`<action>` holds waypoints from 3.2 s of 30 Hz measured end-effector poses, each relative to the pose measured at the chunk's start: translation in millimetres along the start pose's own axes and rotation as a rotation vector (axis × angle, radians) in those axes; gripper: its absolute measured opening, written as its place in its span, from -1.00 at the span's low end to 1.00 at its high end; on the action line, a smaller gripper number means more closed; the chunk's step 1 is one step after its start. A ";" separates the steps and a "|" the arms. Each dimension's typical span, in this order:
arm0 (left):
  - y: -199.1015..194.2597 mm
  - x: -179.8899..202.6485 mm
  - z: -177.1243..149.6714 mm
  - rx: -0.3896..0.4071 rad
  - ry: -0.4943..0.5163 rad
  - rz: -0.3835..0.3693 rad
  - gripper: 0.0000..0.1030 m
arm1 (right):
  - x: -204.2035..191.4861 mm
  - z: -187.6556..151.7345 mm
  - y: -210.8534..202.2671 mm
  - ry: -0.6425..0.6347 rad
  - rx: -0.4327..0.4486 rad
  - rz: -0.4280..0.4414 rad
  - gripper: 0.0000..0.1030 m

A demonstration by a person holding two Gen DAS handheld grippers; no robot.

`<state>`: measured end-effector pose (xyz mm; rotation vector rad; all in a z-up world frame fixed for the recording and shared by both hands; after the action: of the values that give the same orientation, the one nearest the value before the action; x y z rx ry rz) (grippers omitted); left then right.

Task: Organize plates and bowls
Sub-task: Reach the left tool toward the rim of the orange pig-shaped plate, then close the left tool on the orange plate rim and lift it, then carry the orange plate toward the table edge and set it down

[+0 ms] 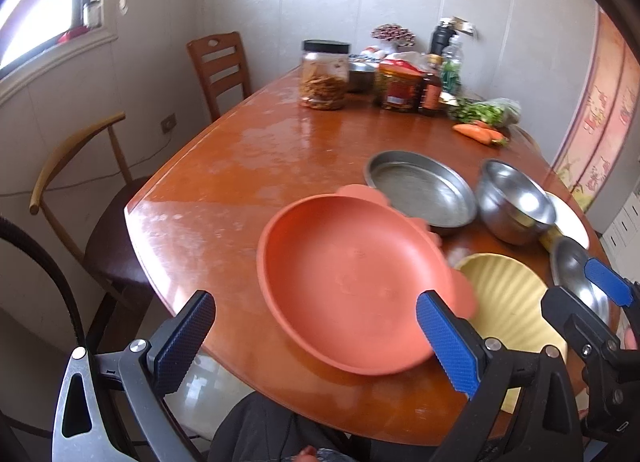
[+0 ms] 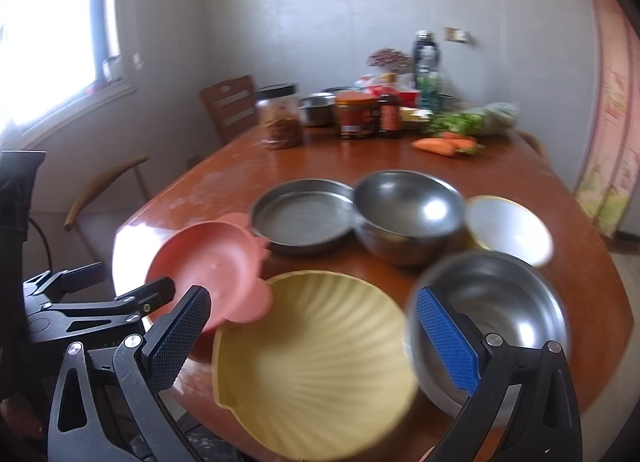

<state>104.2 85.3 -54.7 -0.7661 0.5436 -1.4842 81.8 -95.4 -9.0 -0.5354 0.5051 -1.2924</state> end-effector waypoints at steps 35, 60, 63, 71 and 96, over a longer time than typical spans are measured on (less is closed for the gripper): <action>44.8 -20.2 -3.3 -0.178 -0.083 -0.225 -0.14 | -68.2 5.5 105.3 -0.099 -0.301 0.245 0.10; 58.6 -69.6 28.3 -0.112 -0.091 -0.096 -0.14 | -118.3 23.1 118.3 -0.140 -0.280 0.292 0.10; 63.0 -71.0 28.7 -0.113 -0.086 -0.082 -0.14 | -118.8 21.0 121.4 -0.131 -0.290 0.300 0.10; 71.3 -78.7 30.9 -0.120 -0.102 -0.086 -0.14 | -122.3 14.5 126.3 -0.140 -0.306 0.307 0.10; 19.9 -52.8 48.2 -0.016 -0.059 -0.072 0.01 | -85.5 38.0 79.6 -0.074 -0.149 0.246 0.31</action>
<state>151.0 141.9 -44.6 -0.8466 0.4883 -1.5205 148.3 6.6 -25.2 -0.6228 0.5891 -1.0024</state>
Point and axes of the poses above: each gripper's, at about its wrist camera, not at the fingertips, and y roughly the way its jaws point, x to its right, z to its top, the point moved 7 cm from there along y, roughly the way its jaws point, and after that the axes turned 4 degrees about -z, right-handed, at the moved point
